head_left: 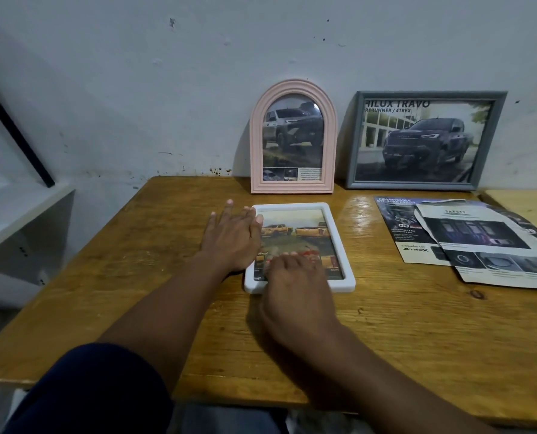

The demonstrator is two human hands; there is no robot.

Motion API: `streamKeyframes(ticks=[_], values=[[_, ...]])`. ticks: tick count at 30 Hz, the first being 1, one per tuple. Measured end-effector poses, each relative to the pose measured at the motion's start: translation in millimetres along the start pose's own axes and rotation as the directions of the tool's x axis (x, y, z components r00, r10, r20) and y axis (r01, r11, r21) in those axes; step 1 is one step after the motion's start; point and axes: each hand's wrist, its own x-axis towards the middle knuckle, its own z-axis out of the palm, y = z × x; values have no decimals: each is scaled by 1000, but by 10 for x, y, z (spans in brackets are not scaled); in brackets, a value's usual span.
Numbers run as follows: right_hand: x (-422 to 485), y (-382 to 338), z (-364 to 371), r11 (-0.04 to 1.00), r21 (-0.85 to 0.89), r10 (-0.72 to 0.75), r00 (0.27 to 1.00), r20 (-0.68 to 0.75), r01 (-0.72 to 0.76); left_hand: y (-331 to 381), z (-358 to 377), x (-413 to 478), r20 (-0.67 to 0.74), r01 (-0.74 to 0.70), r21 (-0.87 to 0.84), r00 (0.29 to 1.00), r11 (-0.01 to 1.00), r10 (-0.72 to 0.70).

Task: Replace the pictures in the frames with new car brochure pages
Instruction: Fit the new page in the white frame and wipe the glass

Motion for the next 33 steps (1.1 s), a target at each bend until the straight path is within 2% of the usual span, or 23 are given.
streamKeyframes(ticks=[4, 8, 13, 15, 18, 20, 22, 25, 27, 28, 31, 33], values=[[15, -127, 102, 993, 86, -70, 994, -84, 77, 6, -25, -7, 15, -3, -8, 1000, 1000, 3], [-91, 267, 65, 955, 104, -267, 957, -116, 279, 28, -48, -24, 16, -3, 10, 1000, 1000, 2], [-236, 798, -110, 961, -22, -275, 961, -22, 274, -4, -58, -15, 30, -19, 51, 999, 999, 18], [-274, 915, -207, 962, 19, -273, 961, -33, 274, -10, -50, -16, 30, -23, 63, 999, 998, 21], [-223, 1007, -369, 924, 318, -202, 977, -66, 213, -11, -37, -6, 51, -34, 56, 998, 998, 31], [-29, 1081, -528, 889, 432, -85, 983, -164, 149, -24, -31, -6, 52, -40, 13, 998, 999, 39], [280, 1183, -670, 894, 442, 28, 974, -226, 77, -31, -35, -11, 22, -52, -55, 998, 997, 54], [805, 1260, -808, 915, 402, 92, 962, -256, 19, -13, -90, 1, 37, -48, -198, 998, 979, 57], [1112, 1271, -770, 929, 371, 92, 970, -227, -1, -4, -123, 32, 89, -19, -264, 995, 964, 44], [1234, 1279, -698, 932, 360, 90, 982, -167, -24, 0, -126, 32, 114, -14, -262, 992, 965, 45], [1387, 1316, -341, 966, 259, 7, 999, 39, -17, 27, -48, -47, 186, -26, -176, 981, 984, 60], [1348, 1354, -159, 983, 180, -49, 997, 60, 38, 47, -7, -100, 191, -18, -122, 981, 992, 42]])
